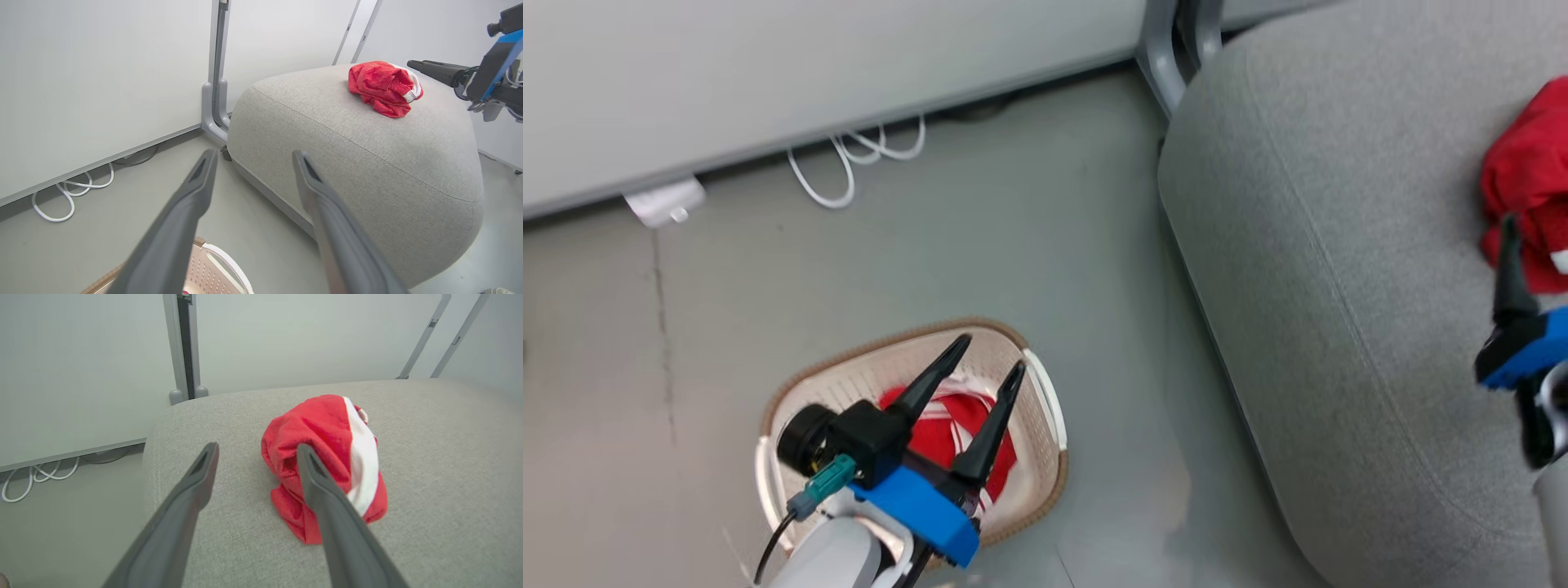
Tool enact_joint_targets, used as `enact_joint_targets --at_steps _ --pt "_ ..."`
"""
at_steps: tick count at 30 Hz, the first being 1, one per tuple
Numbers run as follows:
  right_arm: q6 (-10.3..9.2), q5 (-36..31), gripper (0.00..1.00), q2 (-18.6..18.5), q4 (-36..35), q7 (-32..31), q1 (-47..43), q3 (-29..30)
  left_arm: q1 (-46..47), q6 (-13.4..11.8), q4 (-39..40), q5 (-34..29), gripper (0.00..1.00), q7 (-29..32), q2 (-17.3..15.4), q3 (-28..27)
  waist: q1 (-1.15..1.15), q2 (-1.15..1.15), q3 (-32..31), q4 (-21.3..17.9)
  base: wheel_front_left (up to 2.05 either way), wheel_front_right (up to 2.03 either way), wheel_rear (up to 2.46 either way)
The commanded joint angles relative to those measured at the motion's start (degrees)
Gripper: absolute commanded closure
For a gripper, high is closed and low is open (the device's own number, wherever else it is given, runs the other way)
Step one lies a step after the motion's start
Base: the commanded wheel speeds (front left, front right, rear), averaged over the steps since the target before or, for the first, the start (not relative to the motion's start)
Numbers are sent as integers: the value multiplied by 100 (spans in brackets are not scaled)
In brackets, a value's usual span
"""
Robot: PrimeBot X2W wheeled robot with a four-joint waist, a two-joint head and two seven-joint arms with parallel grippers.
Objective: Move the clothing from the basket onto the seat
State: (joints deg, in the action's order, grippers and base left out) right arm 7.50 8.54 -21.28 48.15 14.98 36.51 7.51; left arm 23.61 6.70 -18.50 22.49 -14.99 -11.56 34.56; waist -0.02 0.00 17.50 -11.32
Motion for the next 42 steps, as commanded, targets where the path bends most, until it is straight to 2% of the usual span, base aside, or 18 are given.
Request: enact_joint_targets --at_steps 1,5,15,21,25,32,42 --pt "-2 -56 0 132 -274 23 -353 -38 -219 9 -60 -21 0 -26 43 -137 2 0 -528 196 0 0 0" --pt "-2 -167 0 471 -1133 -33 -1035 -88 -560 1 -85 -87 0 -26 145 -540 2 0 -827 334 0 0 0" --pt "-2 -429 0 1207 -3611 -724 -2758 -357 -1289 -51 -44 -333 0 -26 353 -1557 2 0 -1364 780 0 0 0" --pt "-2 -428 0 1545 -4655 -1101 -3537 -414 -1588 -52 -83 -455 0 -25 453 -2093 2 0 -1584 1064 0 0 0" --pt "-2 -452 0 1654 -5041 -1301 -3807 -550 -1729 -59 -70 -520 0 -24 502 -2431 2 0 -1663 1166 0 0 0" --pt "-2 -536 0 1749 -5253 -1417 -4014 -569 -1950 -47 -36 -669 0 -24 584 -2943 2 0 -1728 1305 0 0 0" --pt "-2 -542 0 1806 -5215 -1404 -4002 -465 -1977 32 -86 -850 0 -24 658 -2997 2 0 -1693 1345 0 0 0"
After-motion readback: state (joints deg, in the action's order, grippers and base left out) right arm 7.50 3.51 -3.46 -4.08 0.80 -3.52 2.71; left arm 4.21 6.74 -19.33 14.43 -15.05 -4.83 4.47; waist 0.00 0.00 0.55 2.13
